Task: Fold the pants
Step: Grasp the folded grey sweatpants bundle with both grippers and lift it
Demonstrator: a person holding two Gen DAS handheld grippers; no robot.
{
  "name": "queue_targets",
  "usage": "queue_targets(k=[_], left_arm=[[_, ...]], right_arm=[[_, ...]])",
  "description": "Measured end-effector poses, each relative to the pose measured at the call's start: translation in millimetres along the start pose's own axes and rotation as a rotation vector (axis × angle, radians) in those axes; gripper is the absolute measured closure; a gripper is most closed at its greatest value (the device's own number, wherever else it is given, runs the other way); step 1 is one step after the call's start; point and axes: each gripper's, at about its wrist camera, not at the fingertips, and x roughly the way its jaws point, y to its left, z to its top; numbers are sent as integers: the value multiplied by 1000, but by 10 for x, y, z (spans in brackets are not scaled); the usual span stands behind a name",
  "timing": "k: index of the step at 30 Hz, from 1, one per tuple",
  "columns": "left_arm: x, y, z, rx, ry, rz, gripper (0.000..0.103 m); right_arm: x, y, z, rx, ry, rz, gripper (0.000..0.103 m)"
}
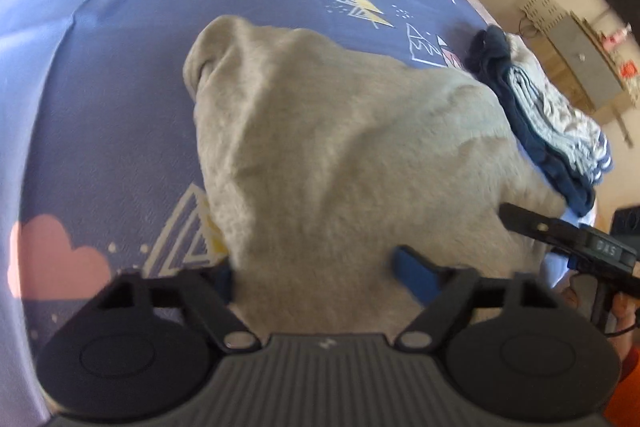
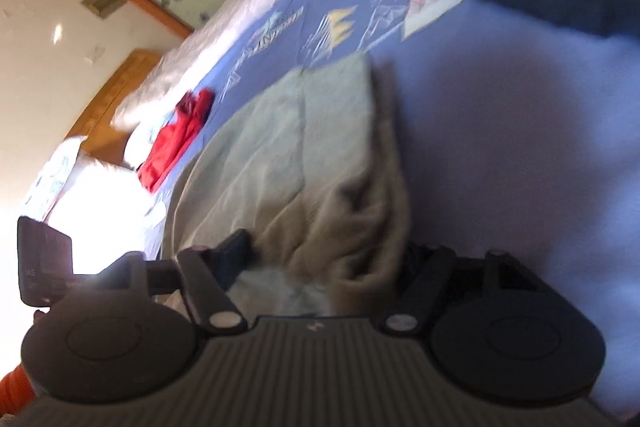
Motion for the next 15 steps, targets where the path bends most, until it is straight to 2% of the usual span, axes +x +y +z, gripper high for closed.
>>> queue_targets(k=[1, 2, 3, 4, 6, 8, 11, 13, 15], left_arm=[[-30, -5, -6, -2, -3, 7, 51], [-66, 9, -5, -9, -5, 3, 63], [-131, 35, 10, -22, -8, -14, 71], [-212, 63, 28, -32, -13, -45, 78], [-390, 88, 62, -29, -47, -78, 79], [-628, 121, 136, -9, -106, -70, 80], [-1058, 264, 332, -6, -234, -53, 80], [-1383, 442, 510, -22, -324, -48, 80], [-1689, 629, 752, -8, -414, -9, 80]], right_arm=[[49, 119, -14, -51, 10, -30, 32], [86, 245, -22, -93, 23, -65, 50], [114, 334, -16, -103, 35, -87, 60], [116, 402, -14, -98, 33, -82, 64], [74, 586, 10, -115, 14, -51, 67], [35, 839, 52, -158, -20, -20, 68], [53, 1248, 197, -211, -64, 45, 69], [109, 1500, 397, -250, -99, 89, 69], [259, 1832, 625, -302, -143, 139, 69]])
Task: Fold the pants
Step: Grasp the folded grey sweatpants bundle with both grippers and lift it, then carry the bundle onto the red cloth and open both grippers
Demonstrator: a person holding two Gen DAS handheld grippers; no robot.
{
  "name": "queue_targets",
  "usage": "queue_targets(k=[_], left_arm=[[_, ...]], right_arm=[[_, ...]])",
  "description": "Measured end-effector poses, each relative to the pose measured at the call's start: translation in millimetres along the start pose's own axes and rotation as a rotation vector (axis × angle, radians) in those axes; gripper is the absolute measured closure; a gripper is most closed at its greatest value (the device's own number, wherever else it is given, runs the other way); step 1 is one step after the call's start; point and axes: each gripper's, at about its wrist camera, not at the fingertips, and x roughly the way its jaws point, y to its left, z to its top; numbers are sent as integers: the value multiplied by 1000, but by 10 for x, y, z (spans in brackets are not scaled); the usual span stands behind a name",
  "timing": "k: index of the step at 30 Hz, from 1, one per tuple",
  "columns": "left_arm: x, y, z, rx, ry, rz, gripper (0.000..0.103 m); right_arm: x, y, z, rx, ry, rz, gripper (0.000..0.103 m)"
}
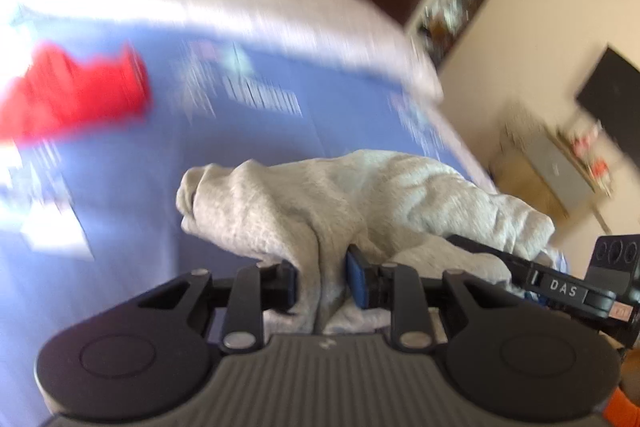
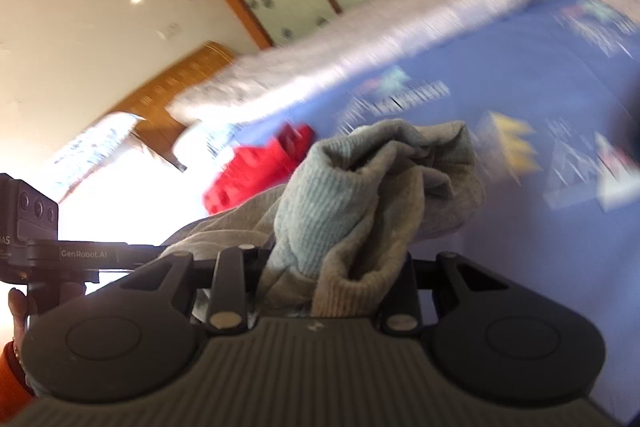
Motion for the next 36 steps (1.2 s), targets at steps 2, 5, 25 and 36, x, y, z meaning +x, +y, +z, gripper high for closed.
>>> queue_targets(k=[2, 5, 25, 36], left_arm=[[-117, 152, 365, 36, -82, 55, 80], [-175, 473, 956, 71, -197, 161, 80], [981, 2676, 1193, -112, -142, 677, 52], [131, 1291, -124, -164, -12, 619, 40]], right_arm=[[293, 225, 307, -56, -48, 40, 69], [930, 509, 824, -120, -115, 115, 68], [4154, 270, 779, 78, 138, -18, 28], [1881, 497, -105, 33, 192, -132, 27]])
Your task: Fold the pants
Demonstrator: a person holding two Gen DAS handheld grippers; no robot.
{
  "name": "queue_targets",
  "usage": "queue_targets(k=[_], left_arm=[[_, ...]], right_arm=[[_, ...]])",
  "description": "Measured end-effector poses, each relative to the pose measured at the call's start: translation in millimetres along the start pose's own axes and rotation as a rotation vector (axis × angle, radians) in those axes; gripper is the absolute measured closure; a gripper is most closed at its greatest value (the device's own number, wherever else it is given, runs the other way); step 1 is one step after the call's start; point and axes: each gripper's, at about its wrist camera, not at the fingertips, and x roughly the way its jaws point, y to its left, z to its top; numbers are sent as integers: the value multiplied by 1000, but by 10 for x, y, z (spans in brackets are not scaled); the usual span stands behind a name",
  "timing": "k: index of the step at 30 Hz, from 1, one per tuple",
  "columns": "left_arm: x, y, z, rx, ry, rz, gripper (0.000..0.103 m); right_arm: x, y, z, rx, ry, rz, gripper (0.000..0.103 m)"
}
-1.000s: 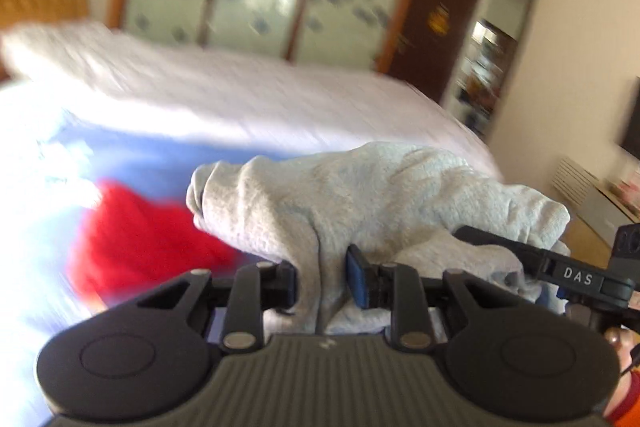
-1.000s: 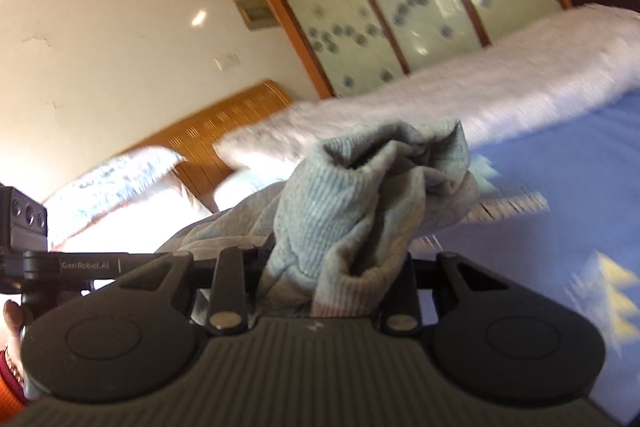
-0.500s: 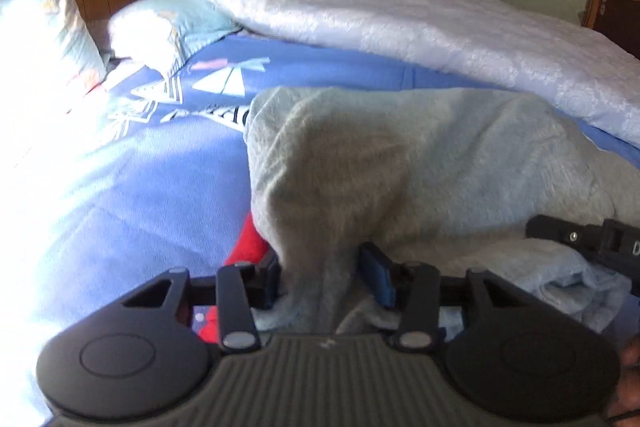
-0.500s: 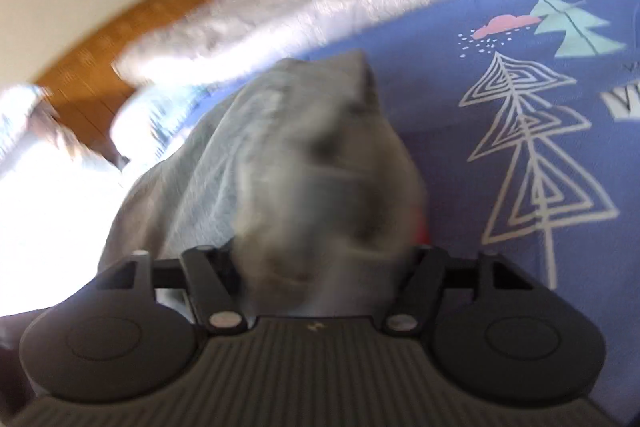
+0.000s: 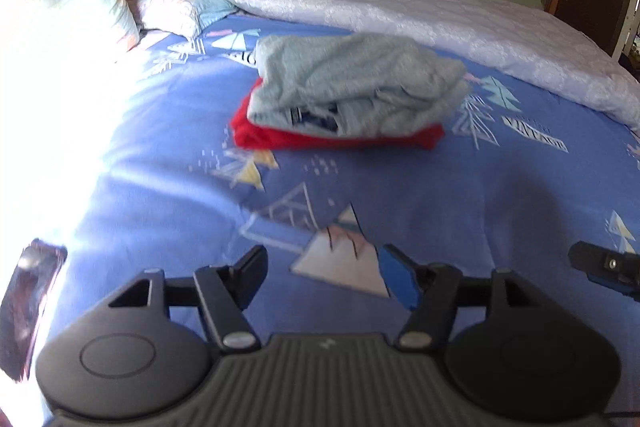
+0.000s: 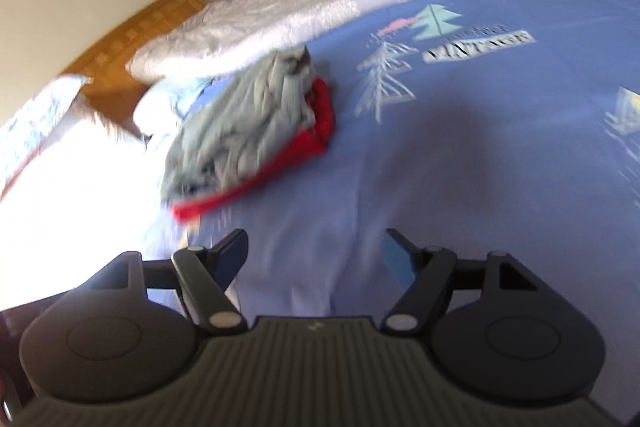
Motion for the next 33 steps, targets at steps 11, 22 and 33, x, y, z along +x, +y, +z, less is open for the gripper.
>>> queue_targets(k=[11, 22, 33], left_arm=[[-998, -461, -995, 129, -40, 41, 22], [-1340, -502, -1309, 148, -83, 42, 7], [-1343, -593, -1393, 197, -96, 36, 0]], right_arm=[[-1067, 150, -999, -98, -44, -75, 27], [-1394, 290, -1309, -110, -47, -80, 25], [-1493, 344, -1389, -110, -102, -100, 25]])
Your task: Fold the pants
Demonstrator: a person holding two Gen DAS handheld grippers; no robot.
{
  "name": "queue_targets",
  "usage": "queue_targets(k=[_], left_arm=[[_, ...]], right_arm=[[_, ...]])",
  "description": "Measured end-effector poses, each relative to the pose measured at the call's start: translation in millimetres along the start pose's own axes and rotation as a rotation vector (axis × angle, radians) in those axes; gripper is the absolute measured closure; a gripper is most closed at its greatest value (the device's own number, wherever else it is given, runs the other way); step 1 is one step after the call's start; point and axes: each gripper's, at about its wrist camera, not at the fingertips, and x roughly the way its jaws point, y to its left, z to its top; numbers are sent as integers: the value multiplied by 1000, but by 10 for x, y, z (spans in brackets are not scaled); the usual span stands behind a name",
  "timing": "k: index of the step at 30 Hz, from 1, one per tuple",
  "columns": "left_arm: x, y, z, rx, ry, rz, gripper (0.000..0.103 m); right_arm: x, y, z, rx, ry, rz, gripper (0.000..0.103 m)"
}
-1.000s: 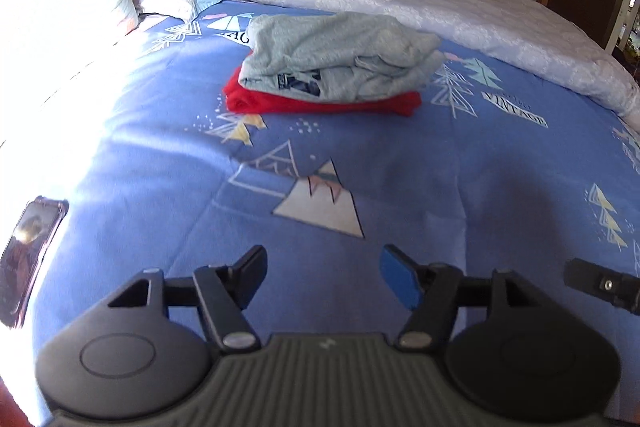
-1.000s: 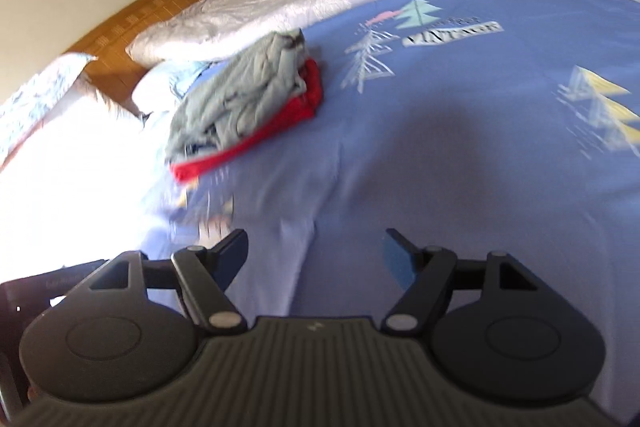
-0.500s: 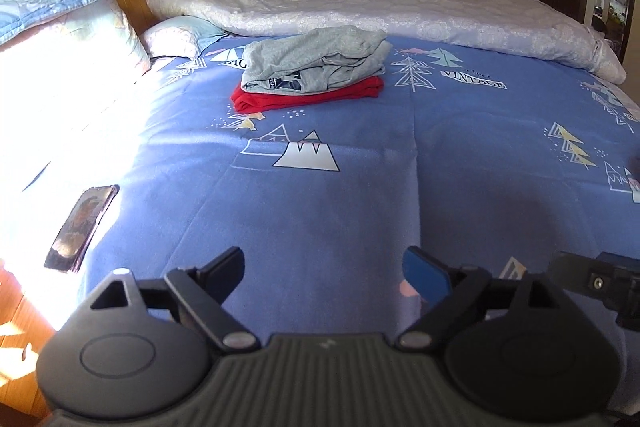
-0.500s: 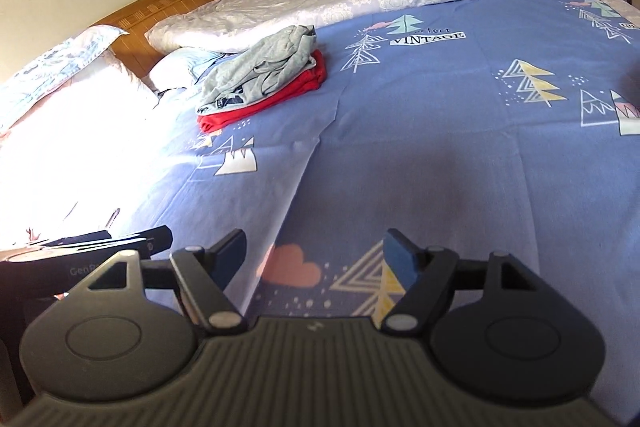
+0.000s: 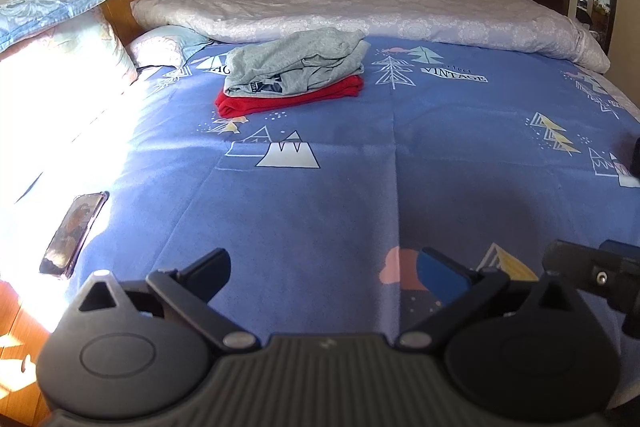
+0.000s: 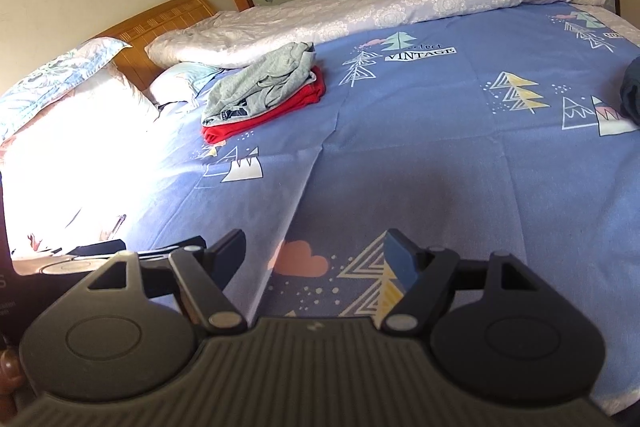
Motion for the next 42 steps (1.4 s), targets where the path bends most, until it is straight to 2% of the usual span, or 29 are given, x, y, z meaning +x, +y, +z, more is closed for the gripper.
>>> queue_targets(k=[9, 24, 42], left_arm=[[-11, -19, -11, 12, -3, 20, 0], [-15, -46, -33, 18, -1, -11, 0], [-27, -104, -45, 47, -11, 4, 0]], right_arm=[[69, 8, -11, -3, 7, 3, 25], [78, -8, -36, 4, 13, -5, 25], [98, -26, -74, 23, 21, -16, 25]])
